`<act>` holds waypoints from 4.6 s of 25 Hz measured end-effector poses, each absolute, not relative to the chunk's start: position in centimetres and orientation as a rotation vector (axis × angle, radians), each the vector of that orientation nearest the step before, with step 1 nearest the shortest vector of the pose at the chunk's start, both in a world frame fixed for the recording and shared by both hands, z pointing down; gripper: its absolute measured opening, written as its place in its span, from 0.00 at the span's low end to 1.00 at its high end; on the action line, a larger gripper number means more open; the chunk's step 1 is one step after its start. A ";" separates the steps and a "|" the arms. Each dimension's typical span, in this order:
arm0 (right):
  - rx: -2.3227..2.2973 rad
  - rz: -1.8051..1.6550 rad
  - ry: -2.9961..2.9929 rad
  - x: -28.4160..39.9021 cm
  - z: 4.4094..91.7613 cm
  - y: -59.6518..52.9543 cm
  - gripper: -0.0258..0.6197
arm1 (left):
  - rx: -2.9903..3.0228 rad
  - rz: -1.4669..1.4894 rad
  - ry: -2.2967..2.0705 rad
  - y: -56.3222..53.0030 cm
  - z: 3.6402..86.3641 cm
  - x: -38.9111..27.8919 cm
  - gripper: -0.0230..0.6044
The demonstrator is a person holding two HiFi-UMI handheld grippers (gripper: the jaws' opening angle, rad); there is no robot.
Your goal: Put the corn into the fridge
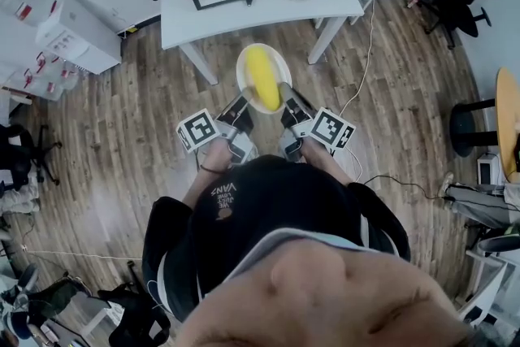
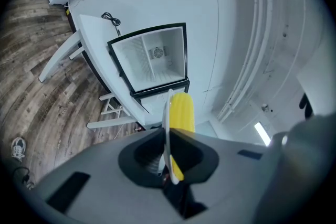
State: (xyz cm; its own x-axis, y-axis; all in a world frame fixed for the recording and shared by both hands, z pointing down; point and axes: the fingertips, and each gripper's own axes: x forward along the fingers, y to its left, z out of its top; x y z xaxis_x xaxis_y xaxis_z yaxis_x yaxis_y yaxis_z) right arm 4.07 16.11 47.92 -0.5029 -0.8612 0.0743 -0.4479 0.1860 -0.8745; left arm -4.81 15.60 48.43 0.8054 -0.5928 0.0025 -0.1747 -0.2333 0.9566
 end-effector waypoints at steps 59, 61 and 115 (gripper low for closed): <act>-1.133 -1.310 2.145 9.9 47.6 -5.4 0.08 | 1.759 -0.477 -0.669 -4.9 48.2 1.1 0.09; -1.116 -1.314 2.156 10.2 47.7 -6.0 0.09 | 1.759 -0.486 -0.685 -5.4 48.2 1.4 0.09; -1.211 -1.305 2.074 3.6 47.8 -21.0 0.08 | 1.752 -0.443 -0.616 -21.0 48.3 -5.2 0.09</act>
State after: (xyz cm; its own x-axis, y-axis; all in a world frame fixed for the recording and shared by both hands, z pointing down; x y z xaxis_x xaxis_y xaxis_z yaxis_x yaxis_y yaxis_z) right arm 3.58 -20.98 47.78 -0.5413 -0.8343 0.1044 -0.4549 0.1862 -0.8708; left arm -5.21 -21.04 48.27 0.7896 -0.6133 0.0211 -0.1757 -0.1931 0.9653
